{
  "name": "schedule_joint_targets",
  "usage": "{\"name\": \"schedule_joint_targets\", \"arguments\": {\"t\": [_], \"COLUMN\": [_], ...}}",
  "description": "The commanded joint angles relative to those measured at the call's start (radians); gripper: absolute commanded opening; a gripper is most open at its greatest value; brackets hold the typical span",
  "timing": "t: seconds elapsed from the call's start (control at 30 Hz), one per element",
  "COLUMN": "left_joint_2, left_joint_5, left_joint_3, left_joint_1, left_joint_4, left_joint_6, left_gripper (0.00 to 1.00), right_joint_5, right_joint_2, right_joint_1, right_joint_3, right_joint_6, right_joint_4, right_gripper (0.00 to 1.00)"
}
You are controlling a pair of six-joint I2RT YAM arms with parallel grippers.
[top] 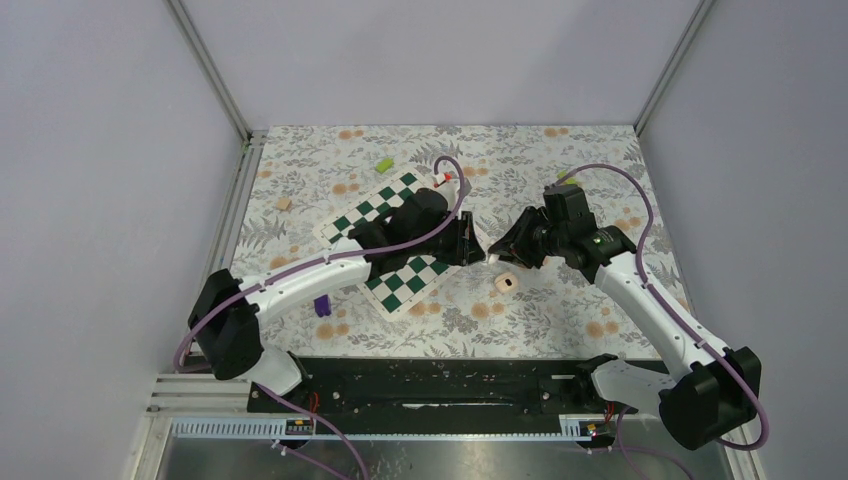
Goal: Insert the wireless bluetooth earbuds into the charging case
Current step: Place the earbud in the charging case.
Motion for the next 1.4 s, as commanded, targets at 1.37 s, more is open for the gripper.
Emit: {"name": "schedule_joint_targets", "arguments": {"t": [1.37], "left_joint_2": [0.002], "left_joint_5": [-0.033], "left_joint_3": [0.046], "left_joint_1": [-0.003], "left_joint_4": [0.113], "left_joint_6": [0.052], "left_gripper": [0.0], "right_joint_5": [-0.118], "right_joint_2": [0.016], "right_joint_1": [0.009], "right_joint_3": [0.025], "right_joint_6": [0.047], "right_joint_4": [0.097], "right_gripper": [0.0]}}
